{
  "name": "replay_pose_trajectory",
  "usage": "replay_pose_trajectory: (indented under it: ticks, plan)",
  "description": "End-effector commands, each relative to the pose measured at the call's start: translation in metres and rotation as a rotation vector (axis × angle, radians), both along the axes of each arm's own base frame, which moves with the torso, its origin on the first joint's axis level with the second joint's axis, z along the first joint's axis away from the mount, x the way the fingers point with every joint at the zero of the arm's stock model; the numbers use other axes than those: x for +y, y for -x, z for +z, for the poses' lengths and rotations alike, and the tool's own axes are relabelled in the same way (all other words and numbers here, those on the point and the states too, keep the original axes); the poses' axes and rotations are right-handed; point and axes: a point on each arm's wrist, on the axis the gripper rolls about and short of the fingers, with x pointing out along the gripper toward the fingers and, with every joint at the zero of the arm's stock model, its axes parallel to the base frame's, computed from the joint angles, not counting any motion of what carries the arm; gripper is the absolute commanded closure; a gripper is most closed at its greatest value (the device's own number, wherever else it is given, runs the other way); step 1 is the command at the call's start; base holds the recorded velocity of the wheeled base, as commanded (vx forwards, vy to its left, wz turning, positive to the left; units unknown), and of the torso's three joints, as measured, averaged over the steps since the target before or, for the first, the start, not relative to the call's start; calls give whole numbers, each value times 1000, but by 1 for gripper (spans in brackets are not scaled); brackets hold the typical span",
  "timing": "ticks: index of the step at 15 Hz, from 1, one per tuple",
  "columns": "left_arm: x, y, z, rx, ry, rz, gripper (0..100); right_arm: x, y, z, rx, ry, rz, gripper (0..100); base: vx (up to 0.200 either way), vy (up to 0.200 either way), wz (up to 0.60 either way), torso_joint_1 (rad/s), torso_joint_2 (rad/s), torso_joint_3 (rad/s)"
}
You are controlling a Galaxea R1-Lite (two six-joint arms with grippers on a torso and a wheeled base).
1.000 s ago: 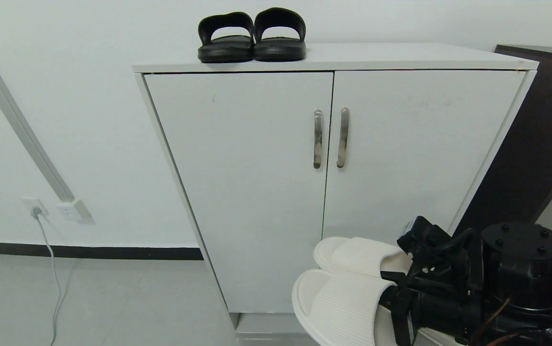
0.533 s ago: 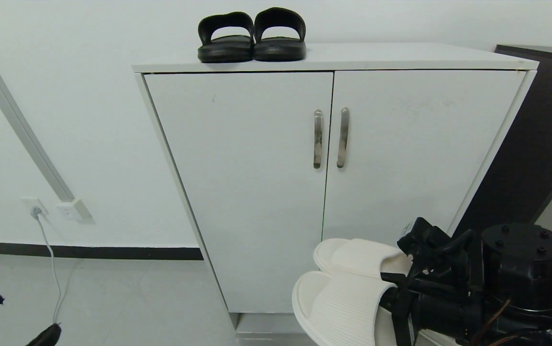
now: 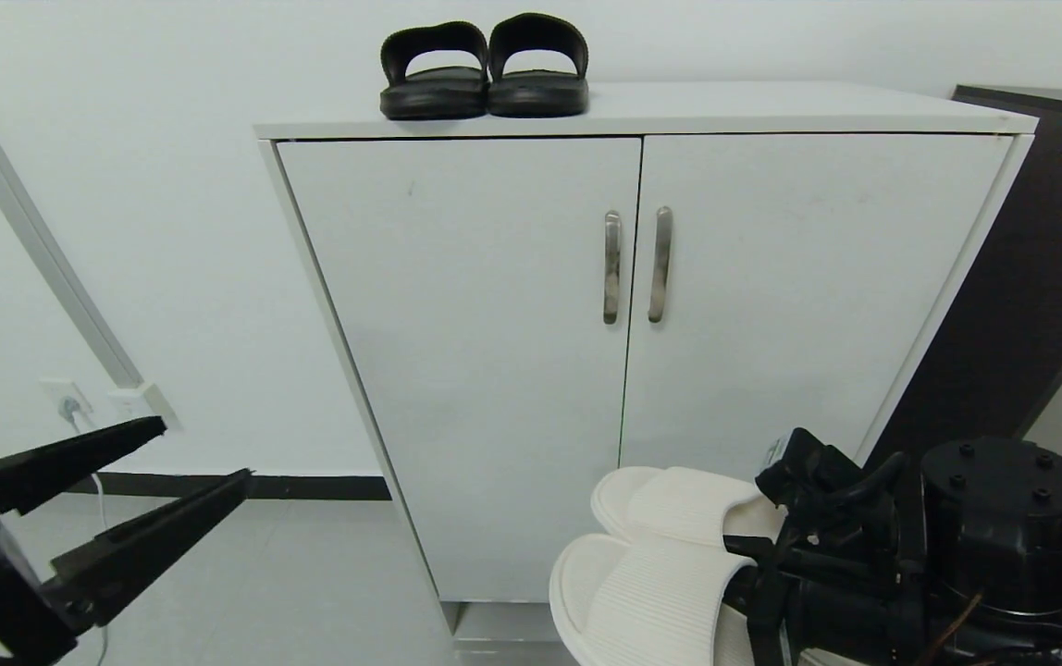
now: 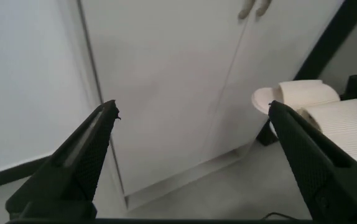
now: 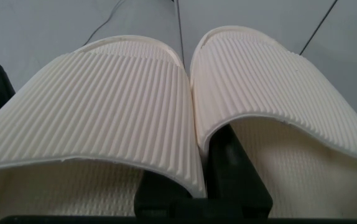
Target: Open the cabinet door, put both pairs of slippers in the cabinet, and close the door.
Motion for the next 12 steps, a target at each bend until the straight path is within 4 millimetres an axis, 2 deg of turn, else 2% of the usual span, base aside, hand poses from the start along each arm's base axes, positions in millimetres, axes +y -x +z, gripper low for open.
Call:
replay_pose_trajectory:
  ticks: [1,7,12]
  plan:
    - [-17,-28,4,44,-5,-91,0,0,0,0,0,-1,1,100,0,0,0,0,0,0]
    - [-65,-61,33,15,0,-303,0,1,-3,0,6,-5,-4,100,0,0,0,0,0,0]
    - [-108,-79,54,2,41,-441,0,3,-5,-4,17,3,-3,100,0,0,0,0,0,0]
